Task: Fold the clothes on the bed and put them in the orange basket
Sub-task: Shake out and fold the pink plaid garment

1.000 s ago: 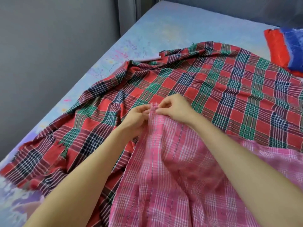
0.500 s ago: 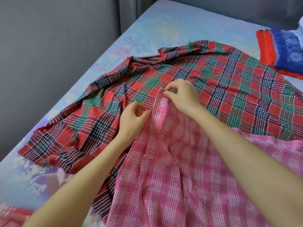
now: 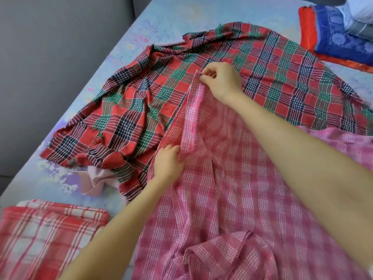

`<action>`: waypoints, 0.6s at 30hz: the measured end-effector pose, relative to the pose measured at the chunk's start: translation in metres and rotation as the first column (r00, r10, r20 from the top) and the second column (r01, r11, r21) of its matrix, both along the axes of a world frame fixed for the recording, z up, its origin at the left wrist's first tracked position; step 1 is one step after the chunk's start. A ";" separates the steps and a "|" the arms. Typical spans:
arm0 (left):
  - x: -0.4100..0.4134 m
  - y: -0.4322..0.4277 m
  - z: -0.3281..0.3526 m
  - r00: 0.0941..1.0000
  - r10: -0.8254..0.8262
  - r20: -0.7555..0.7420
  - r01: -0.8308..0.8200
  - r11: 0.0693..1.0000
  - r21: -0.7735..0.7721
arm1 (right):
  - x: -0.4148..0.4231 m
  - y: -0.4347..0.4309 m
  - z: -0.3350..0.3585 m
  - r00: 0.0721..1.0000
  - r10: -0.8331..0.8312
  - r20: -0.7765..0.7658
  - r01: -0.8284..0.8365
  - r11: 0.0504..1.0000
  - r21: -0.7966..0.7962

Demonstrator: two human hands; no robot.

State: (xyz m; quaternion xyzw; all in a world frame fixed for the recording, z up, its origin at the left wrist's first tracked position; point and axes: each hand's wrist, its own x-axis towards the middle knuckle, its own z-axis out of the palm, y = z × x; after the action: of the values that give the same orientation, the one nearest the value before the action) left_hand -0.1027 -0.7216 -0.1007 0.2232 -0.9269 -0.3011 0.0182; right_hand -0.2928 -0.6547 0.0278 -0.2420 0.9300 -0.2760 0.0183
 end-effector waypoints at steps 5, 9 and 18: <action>0.024 -0.023 0.023 0.955 0.267 -0.130 -0.258 0.963 0.083 | 0.018 0.018 0.011 0.998 -0.053 -0.015 0.052 0.997 -0.055; 0.037 -0.070 0.025 0.958 0.283 -0.037 -0.284 0.958 -0.030 | 0.037 0.034 0.012 0.999 -0.044 -0.022 0.042 0.995 -0.087; 0.127 -0.004 -0.001 0.981 0.182 0.068 -0.186 0.981 0.060 | 0.131 0.060 -0.003 0.993 0.087 -0.081 -0.088 0.996 -0.010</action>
State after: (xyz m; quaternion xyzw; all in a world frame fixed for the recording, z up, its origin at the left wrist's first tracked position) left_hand 0.0241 -0.7254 -0.1021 0.3176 -0.8920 -0.3216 0.0098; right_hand -0.1621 -0.5946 0.0243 -0.2936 0.9166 -0.2712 -0.0087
